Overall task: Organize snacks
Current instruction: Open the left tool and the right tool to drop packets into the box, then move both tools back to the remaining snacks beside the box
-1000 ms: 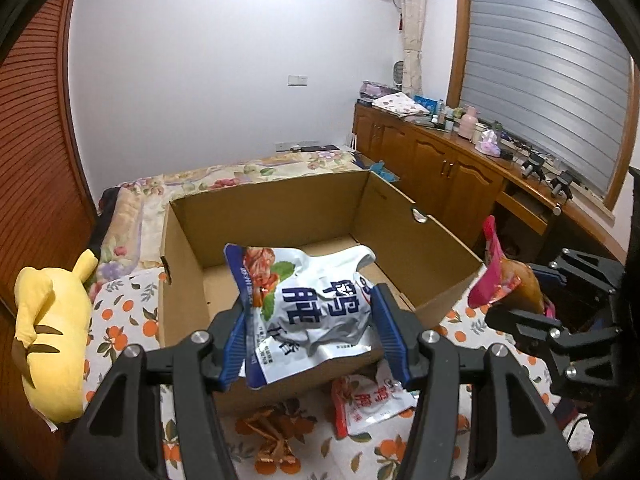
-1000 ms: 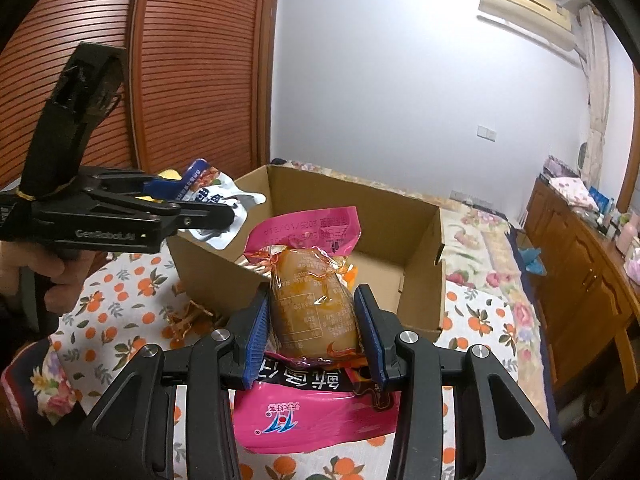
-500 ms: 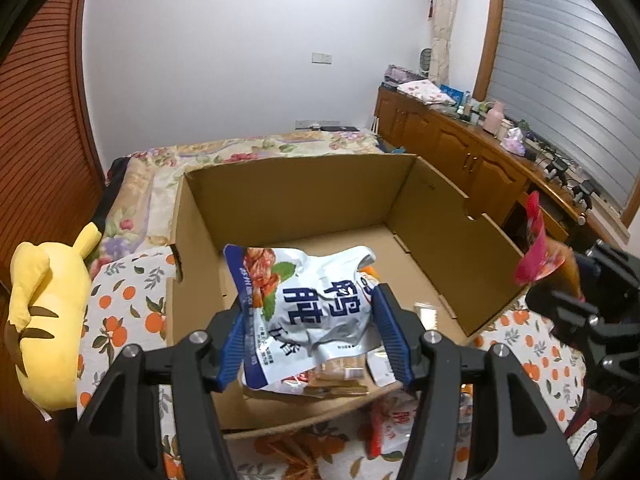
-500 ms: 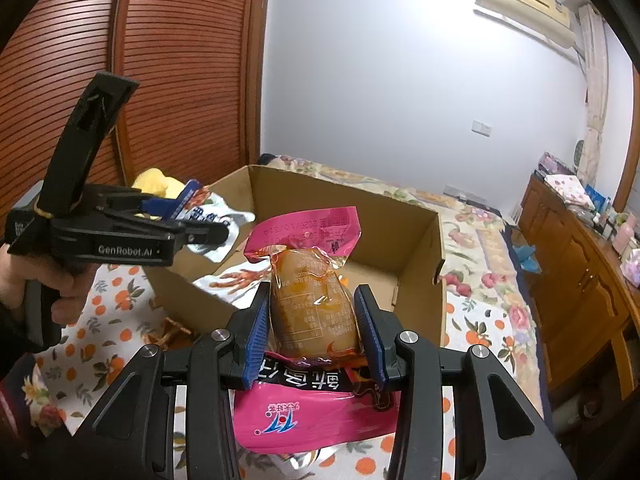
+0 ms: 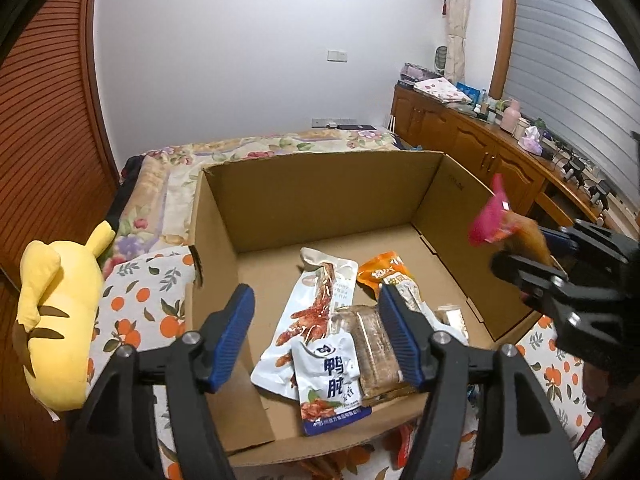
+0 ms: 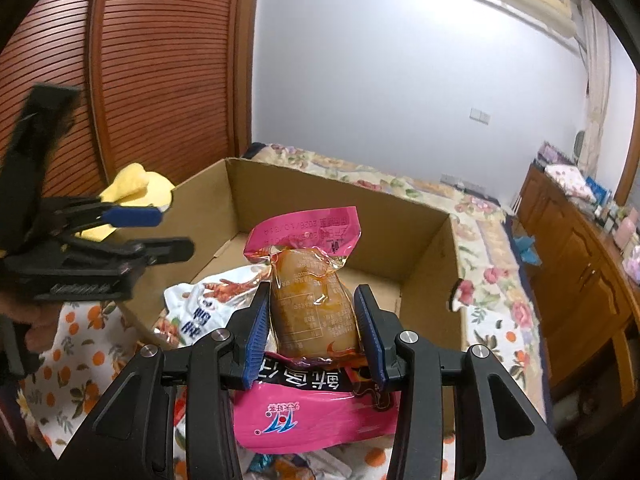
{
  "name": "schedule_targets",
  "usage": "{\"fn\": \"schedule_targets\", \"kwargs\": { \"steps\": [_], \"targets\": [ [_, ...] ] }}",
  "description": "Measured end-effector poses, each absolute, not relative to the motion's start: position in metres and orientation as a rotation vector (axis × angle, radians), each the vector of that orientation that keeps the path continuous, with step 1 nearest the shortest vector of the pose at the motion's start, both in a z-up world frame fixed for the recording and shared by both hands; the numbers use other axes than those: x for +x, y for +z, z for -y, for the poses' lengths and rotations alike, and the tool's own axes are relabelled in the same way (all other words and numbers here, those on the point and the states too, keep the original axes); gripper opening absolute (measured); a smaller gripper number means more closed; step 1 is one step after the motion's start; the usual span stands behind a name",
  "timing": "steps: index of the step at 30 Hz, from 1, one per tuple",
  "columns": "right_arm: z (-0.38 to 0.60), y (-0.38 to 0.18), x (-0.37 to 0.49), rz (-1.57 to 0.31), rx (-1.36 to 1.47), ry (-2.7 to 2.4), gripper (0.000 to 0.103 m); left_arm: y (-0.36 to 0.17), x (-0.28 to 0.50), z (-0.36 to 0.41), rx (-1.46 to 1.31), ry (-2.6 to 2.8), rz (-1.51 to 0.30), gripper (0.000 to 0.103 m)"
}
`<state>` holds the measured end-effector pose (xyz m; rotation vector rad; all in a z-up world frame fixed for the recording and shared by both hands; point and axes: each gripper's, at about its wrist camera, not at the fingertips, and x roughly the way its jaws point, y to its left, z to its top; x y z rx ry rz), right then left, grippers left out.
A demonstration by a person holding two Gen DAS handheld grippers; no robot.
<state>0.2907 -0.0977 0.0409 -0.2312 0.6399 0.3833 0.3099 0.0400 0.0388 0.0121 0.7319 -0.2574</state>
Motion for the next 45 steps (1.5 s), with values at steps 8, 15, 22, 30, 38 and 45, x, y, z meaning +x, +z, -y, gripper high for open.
{"fn": "schedule_targets", "kwargs": {
  "steps": [8, 15, 22, 30, 38, 45],
  "targets": [
    [0.098, 0.021, 0.318, -0.714, -0.171, 0.374, 0.043, 0.039, 0.309, -0.045, 0.023, -0.243, -0.723, 0.073],
    [0.102, 0.014, 0.326, -0.737, -0.133, 0.369, 0.048, 0.043, 0.303, -0.048, 0.021, -0.248, -0.713, 0.073],
    [0.104, 0.015, 0.322, -0.737, -0.131, 0.378, 0.048, 0.050, 0.295, -0.046, 0.017, -0.259, -0.698, 0.074],
    [0.102, 0.017, 0.317, -0.737, -0.131, 0.392, 0.057, 0.060, 0.279, -0.043, 0.028, -0.283, -0.669, 0.074],
    [0.107, 0.023, 0.315, -0.711, -0.102, 0.399, 0.071, 0.068, 0.262, -0.039, 0.047, -0.306, -0.647, 0.074],
    [0.118, 0.039, 0.272, -0.651, -0.128, 0.409, 0.071, 0.074, 0.231, -0.030, 0.064, -0.353, -0.617, 0.074]
  ]
}}
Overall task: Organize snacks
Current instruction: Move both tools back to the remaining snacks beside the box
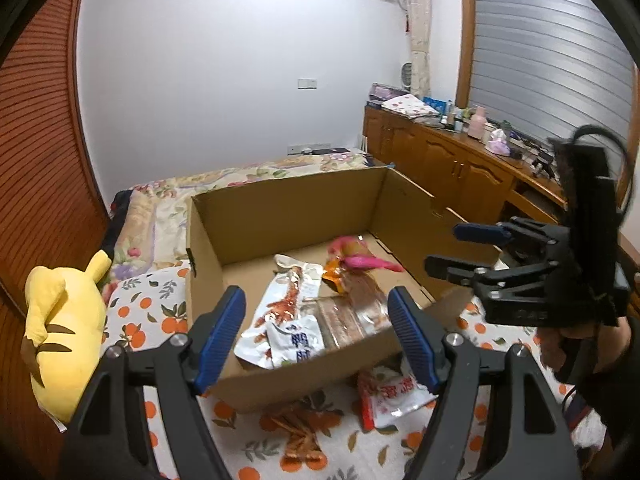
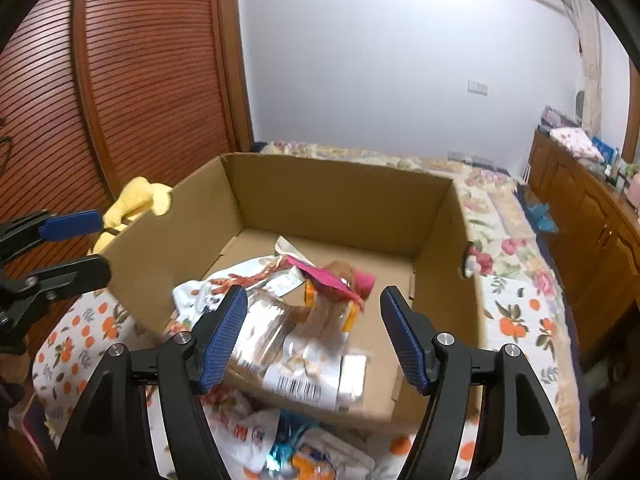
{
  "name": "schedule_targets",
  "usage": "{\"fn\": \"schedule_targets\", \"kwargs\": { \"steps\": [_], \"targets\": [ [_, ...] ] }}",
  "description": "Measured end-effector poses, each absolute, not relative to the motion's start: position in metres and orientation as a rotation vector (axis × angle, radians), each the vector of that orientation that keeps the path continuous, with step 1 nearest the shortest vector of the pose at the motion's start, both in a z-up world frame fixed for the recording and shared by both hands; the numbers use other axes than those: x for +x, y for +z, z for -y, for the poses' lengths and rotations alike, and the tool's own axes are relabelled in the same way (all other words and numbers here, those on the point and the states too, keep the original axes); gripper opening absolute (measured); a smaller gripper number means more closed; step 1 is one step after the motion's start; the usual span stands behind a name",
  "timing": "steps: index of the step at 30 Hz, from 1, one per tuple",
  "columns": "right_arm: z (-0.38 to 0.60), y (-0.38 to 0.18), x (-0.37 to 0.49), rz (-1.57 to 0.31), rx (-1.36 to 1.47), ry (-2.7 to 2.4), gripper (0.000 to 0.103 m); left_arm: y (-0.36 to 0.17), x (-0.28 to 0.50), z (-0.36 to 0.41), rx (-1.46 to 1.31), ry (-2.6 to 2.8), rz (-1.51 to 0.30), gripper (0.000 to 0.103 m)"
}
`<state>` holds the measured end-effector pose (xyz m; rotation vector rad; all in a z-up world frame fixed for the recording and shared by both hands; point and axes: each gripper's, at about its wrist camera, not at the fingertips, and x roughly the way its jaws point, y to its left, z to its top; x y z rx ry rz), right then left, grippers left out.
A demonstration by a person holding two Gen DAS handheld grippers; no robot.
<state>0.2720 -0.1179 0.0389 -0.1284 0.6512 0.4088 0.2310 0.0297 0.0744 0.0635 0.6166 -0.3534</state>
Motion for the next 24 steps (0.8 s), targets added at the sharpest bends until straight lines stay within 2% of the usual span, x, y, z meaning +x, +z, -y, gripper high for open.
{"fn": "schedule_targets", "kwargs": {
  "steps": [6, 12, 24],
  "targets": [
    [0.137, 0.045, 0.219, -0.613, -0.130, 0.435, 0.072, 0.070, 0.204, -0.020, 0.064, -0.402, -0.611, 0.074],
    [0.151, 0.021, 0.192, -0.662, -0.110, 0.435, 0.072, 0.052, 0.188, -0.006, 0.067, -0.430, -0.636, 0.074],
    [0.148, -0.055, 0.211, -0.821, -0.130, 0.384, 0.072, -0.003, 0.189, 0.013, 0.069, -0.428, -0.726, 0.074]
  ]
}}
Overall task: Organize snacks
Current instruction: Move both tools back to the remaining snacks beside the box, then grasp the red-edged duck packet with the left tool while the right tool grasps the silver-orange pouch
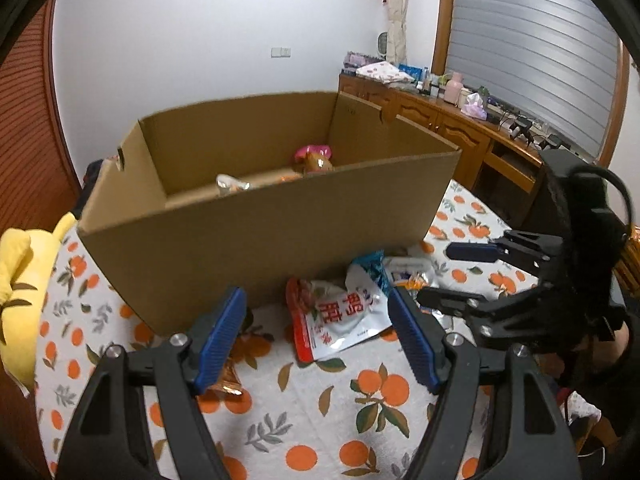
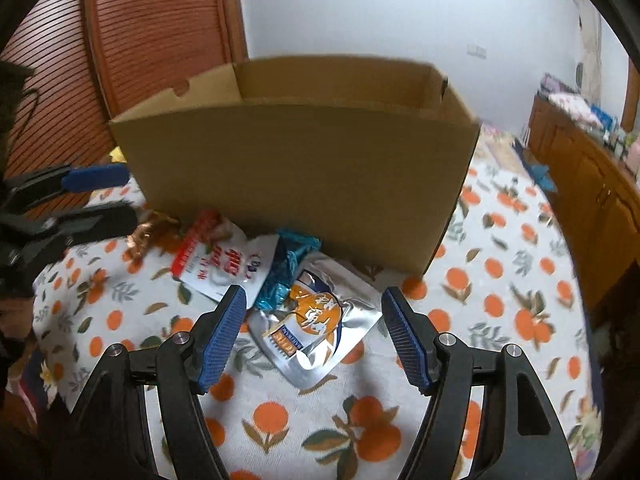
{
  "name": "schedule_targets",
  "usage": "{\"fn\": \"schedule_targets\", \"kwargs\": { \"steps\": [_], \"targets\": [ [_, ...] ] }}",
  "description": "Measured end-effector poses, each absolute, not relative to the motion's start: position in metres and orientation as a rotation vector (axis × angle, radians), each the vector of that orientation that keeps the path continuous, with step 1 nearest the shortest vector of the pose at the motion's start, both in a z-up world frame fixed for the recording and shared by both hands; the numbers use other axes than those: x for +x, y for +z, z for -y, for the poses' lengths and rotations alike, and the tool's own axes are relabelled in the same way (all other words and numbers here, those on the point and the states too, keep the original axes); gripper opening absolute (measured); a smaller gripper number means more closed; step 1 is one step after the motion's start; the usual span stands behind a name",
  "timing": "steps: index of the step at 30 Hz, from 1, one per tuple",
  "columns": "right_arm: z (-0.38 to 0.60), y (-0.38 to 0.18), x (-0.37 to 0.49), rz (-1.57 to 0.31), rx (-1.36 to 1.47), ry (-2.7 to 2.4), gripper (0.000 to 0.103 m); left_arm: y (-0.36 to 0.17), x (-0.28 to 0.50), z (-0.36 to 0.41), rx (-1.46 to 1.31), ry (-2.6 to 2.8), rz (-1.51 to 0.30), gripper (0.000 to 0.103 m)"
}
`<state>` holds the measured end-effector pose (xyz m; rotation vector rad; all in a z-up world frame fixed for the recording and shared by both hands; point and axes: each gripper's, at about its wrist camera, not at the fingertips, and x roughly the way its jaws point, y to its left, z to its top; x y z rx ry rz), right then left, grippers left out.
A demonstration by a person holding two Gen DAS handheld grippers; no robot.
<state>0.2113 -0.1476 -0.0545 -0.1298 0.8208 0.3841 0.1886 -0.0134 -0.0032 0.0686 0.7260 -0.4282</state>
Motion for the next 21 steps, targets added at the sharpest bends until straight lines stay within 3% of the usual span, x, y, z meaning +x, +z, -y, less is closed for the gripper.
{"fn": "schedule_targets", "kwargs": {
  "steps": [16, 21],
  "targets": [
    [0.155, -0.080, 0.227, -0.917, -0.173, 0.275, 0.073, -0.030, 0.193, 0.020, 0.045, -0.414, -0.767, 0.074],
    [0.167, -0.081, 0.217, -0.924, -0.167, 0.259, 0.078, -0.034, 0.199, 0.028, 0.052, -0.401, -0.778, 0.074]
  ]
}}
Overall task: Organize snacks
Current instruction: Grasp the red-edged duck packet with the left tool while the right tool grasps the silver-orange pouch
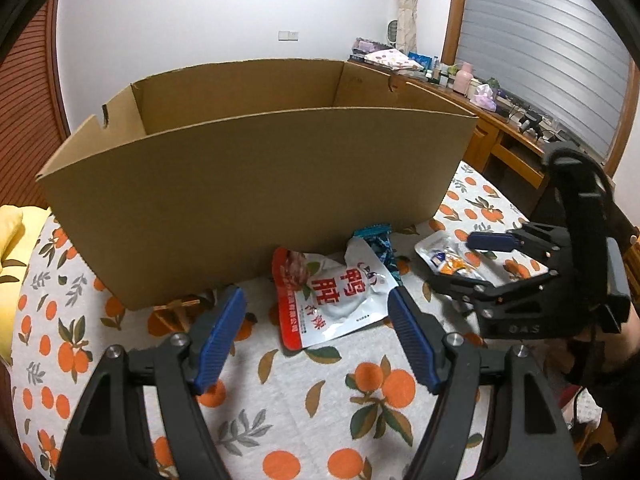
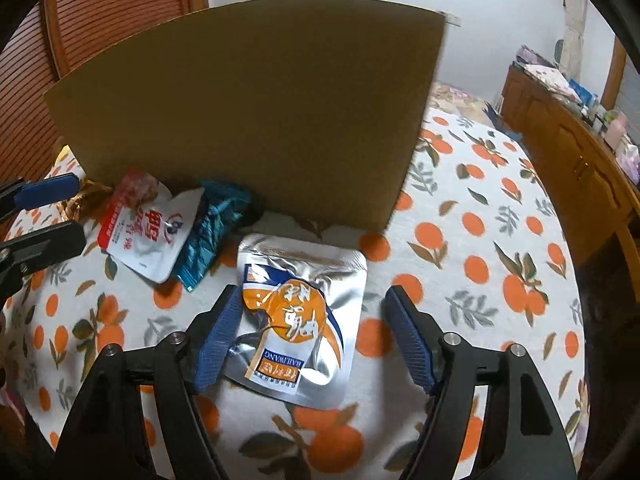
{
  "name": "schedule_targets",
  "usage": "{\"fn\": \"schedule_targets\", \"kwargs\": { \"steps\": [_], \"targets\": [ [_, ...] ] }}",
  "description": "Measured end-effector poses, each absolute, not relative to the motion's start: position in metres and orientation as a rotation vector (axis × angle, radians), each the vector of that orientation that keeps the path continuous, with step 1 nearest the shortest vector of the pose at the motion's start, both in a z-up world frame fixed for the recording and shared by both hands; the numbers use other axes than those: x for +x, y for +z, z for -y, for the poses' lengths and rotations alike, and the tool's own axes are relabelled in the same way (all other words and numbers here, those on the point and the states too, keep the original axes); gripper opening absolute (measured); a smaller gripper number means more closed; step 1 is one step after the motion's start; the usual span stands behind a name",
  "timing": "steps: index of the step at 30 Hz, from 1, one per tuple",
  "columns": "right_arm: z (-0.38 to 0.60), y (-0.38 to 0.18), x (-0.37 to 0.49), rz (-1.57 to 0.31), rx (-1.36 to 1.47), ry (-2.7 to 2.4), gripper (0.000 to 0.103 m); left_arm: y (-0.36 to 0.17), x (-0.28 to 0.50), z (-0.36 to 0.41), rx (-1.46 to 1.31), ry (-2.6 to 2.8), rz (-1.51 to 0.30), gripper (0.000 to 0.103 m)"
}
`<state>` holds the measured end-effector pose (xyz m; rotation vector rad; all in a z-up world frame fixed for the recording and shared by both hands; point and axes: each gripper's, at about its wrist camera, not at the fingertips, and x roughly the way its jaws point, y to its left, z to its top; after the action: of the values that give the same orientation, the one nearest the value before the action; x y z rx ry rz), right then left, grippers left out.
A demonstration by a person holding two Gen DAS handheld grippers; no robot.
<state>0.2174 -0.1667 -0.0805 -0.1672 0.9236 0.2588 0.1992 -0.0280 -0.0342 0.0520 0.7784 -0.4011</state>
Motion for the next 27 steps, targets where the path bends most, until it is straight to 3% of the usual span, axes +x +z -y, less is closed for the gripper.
{"fn": "schedule_targets", "kwargs": {
  "steps": [17, 27],
  "targets": [
    [0.172, -0.084, 0.216, -0.919, -0.163, 0.261, 0.084, -0.065, 0.240, 0.065, 0.049, -0.341, -0.892, 0.075],
    [0.172, -0.084, 0.216, -0.918, -0.163, 0.260, 0.085, -0.075, 0.247, 0.078, 0.103, -0.328, -0.895, 0.086]
  ]
}}
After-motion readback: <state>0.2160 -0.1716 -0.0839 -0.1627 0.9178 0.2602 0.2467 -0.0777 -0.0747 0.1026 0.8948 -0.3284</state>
